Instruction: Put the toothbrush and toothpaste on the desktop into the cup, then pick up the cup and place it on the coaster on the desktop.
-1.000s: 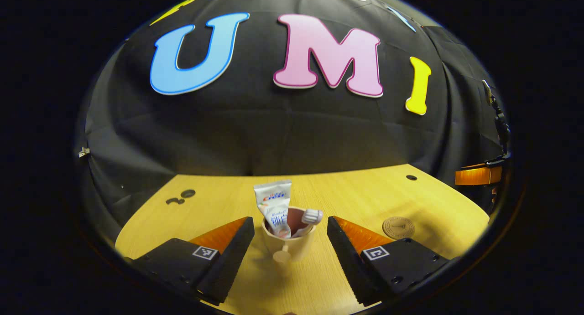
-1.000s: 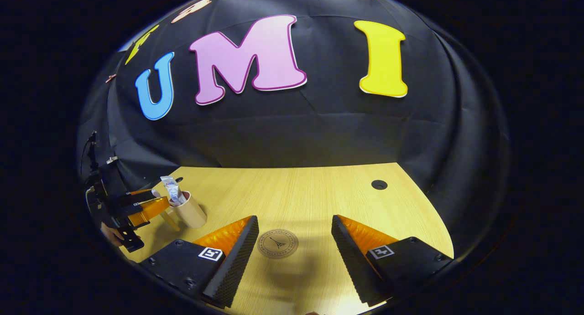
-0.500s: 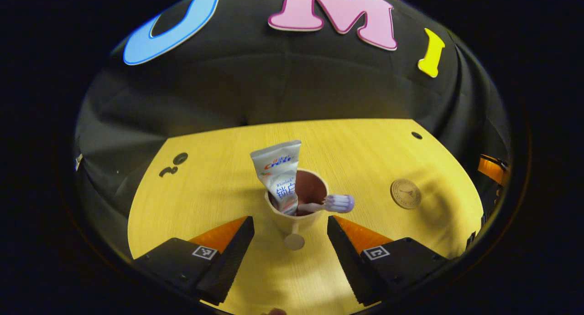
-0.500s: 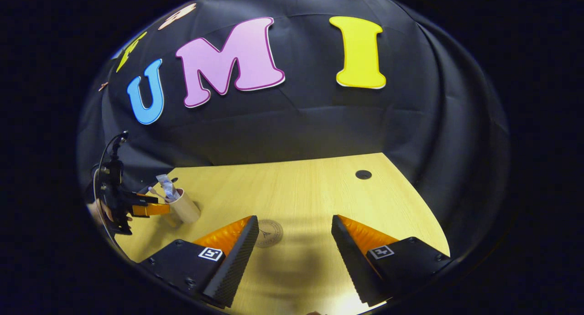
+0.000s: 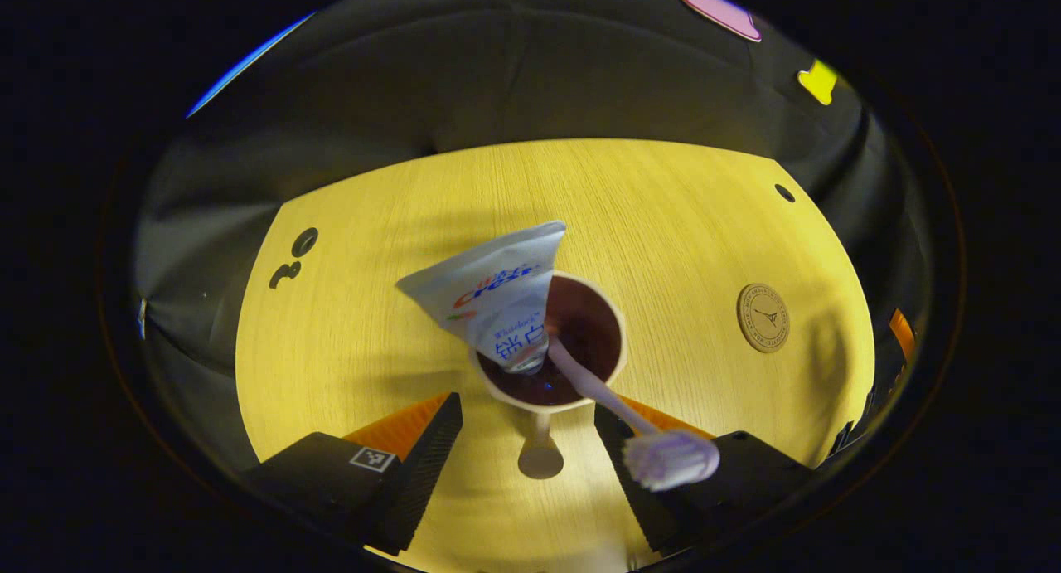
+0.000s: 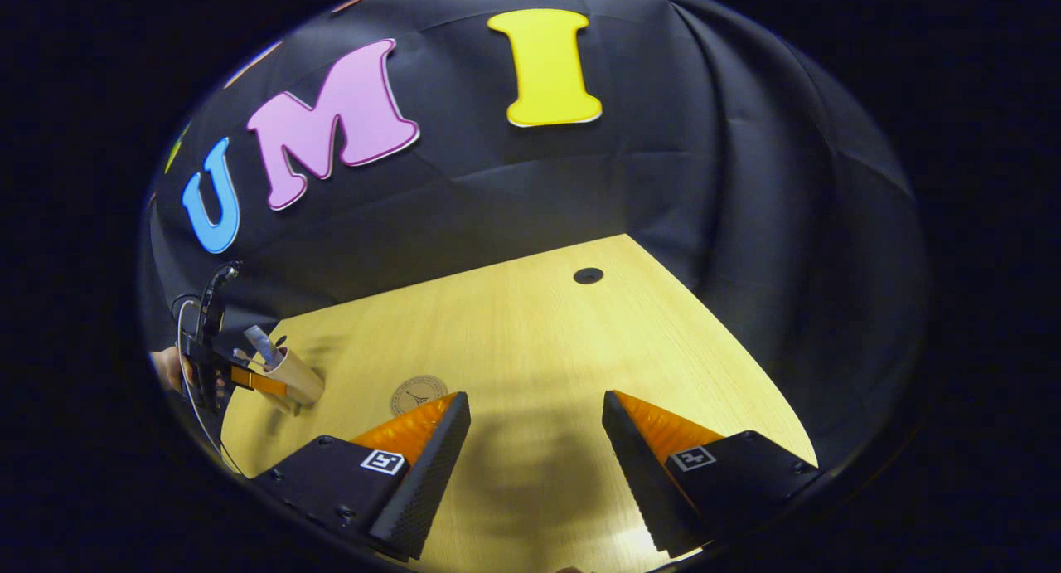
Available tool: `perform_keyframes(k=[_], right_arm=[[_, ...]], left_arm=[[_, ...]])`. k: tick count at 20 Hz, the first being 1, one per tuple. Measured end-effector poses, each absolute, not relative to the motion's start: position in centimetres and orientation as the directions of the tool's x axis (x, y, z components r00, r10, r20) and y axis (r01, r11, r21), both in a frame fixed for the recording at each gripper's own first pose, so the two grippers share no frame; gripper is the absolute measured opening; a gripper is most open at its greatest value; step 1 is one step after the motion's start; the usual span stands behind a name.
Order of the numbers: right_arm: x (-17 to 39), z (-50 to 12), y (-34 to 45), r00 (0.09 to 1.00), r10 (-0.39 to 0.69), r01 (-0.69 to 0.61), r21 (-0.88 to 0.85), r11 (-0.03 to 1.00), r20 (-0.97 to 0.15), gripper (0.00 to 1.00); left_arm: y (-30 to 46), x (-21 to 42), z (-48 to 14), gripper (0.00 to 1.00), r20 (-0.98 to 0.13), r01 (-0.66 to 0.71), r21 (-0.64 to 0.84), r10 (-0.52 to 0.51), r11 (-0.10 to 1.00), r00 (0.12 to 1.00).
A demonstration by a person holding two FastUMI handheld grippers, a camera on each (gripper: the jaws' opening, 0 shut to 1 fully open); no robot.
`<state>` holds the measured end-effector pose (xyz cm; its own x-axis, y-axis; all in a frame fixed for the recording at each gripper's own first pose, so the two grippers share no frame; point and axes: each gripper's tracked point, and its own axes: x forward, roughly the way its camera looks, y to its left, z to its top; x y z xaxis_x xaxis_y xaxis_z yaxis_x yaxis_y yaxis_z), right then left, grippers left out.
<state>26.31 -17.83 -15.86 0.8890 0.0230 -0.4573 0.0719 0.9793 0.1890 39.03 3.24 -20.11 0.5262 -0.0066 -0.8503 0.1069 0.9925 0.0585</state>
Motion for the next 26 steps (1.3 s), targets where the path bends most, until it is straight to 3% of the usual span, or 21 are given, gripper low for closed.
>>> perform_keyframes(k=[3,4,6,9,12,13,14,15,16,21,23,25,26], right_arm=[[26.2,-15.8,-19.6,0.890,-0.007,0.113,0.204,0.973,-0.457,0.99],[26.2,-16.0,-20.1,0.888,-0.016,0.123,0.203,0.971,-0.460,0.99],[26.0,-16.1,-21.0,0.885,-0.033,0.144,0.205,0.968,-0.465,0.99],[25.7,-16.3,-21.8,0.881,-0.050,0.166,0.208,0.964,-0.470,0.99],[25.2,-16.7,-22.1,0.877,-0.057,0.175,0.207,0.963,-0.476,0.99],[25.2,-16.8,-22.1,0.876,-0.057,0.176,0.207,0.962,-0.478,0.99],[25.1,-16.9,-22.1,0.875,-0.060,0.178,0.205,0.962,-0.481,0.99],[25.1,-16.9,-22.2,0.875,-0.061,0.180,0.204,0.962,-0.481,0.99],[25.0,-16.9,-22.2,0.875,-0.064,0.181,0.203,0.962,-0.480,0.99],[24.7,-16.9,-22.1,0.877,-0.067,0.182,0.201,0.963,-0.476,0.99],[24.7,-16.9,-22.1,0.877,-0.067,0.182,0.199,0.963,-0.475,0.99],[24.8,-16.9,-22.2,0.878,-0.067,0.183,0.202,0.962,-0.474,0.99],[24.7,-16.8,-22.1,0.878,-0.066,0.183,0.205,0.962,-0.473,0.99]], left_arm=[[2.8,39.5,-20.7,0.98,-0.879,0.130,0.075,0.004,0.989,0.477],[2.6,39.5,-20.9,0.85,-0.886,0.137,0.074,0.002,0.988,0.464],[2.5,39.7,-21.2,0.77,-0.899,0.143,0.081,0.011,0.986,0.438],[2.6,39.3,-21.8,0.75,-0.917,0.150,0.079,0.013,0.985,0.399],[2.6,39.0,-22.1,0.64,-0.924,0.139,0.055,-0.002,0.989,0.383],[2.5,38.8,-22.2,0.65,-0.927,0.136,0.047,-0.007,0.990,0.375],[2.7,38.7,-22.2,0.43,-0.928,0.136,0.046,-0.008,0.990,0.372],[2.7,38.7,-22.3,0.41,-0.929,0.136,0.041,-0.012,0.990,0.370],[2.6,38.7,-22.3,0.31,-0.931,0.142,0.038,-0.016,0.989,0.364],[2.5,38.6,-22.2,0.26,-0.933,0.150,0.033,-0.023,0.988,0.358],[2.5,38.8,-22.3,0.19,-0.929,0.135,0.035,-0.018,0.990,0.370],[2.3,38.8,-22.3,0.22,-0.925,0.130,0.033,-0.019,0.991,0.379],[2.2,38.6,-22.4,0.17,-0.925,0.128,0.028,-0.023,0.991,0.379]])
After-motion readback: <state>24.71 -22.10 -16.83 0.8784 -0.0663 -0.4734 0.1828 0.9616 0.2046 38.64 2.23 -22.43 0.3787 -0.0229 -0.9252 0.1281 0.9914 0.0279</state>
